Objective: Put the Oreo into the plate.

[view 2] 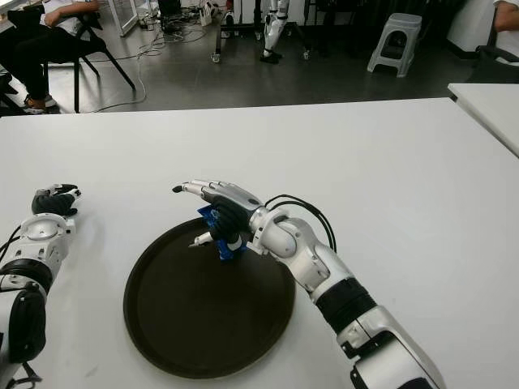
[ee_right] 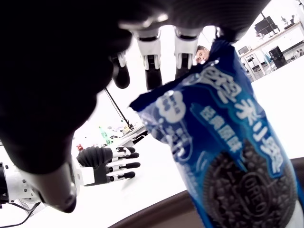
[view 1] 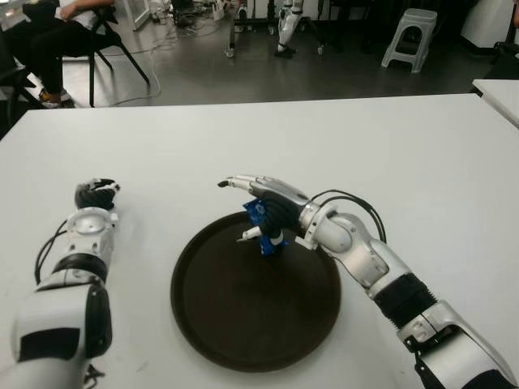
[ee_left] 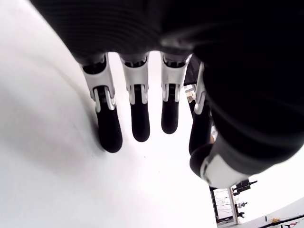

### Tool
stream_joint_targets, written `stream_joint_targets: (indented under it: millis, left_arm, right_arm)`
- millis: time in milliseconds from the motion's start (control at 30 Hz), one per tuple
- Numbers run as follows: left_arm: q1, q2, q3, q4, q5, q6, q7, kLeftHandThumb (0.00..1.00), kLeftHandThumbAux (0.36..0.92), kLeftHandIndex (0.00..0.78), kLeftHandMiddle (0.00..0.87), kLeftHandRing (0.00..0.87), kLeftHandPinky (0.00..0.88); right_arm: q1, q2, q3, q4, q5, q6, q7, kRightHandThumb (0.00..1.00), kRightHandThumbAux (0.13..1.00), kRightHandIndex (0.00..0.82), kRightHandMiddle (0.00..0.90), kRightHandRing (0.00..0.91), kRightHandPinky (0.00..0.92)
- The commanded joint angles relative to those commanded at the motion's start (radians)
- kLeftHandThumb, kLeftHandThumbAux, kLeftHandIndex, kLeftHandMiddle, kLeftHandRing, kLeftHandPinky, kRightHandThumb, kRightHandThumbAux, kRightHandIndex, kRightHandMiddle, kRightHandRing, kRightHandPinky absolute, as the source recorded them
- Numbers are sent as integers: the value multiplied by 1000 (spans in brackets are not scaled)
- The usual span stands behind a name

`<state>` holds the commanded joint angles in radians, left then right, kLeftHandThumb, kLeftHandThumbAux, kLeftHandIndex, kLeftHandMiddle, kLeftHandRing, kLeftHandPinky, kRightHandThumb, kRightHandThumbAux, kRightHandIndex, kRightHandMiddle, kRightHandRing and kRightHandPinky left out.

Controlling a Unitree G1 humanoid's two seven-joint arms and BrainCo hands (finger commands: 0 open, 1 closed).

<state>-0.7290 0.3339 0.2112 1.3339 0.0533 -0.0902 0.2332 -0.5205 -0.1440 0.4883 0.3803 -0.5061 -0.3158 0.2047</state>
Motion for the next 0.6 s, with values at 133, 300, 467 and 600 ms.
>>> stream_joint_targets:
  millis: [133, 300, 467, 600]
  left_arm:
    - [0, 0, -1, 0, 1, 1, 0, 681, 722, 400, 198, 208, 232]
    - [-1, 1, -6, 0, 5, 2, -1, 681, 721, 400, 198, 209, 229]
    - [-1, 2, -9, 0, 7, 4, -3, 679, 722, 399, 198, 208, 227]
    - [-1, 2, -11, 0, 10, 3, -2, 679, 722, 399, 198, 210, 230]
  right_arm:
    - [-4, 4, -3, 13, 3, 5, -1, 94, 722, 65, 147, 136, 121]
    - [-5, 7, -3, 19, -3, 15, -3, 79, 718, 58, 140, 136, 133]
    - [-6, 9, -4, 25, -5, 19, -3, 74, 727, 61, 139, 138, 150]
    - [-6, 9, -6, 26, -6, 23, -4, 74, 730, 63, 143, 144, 164]
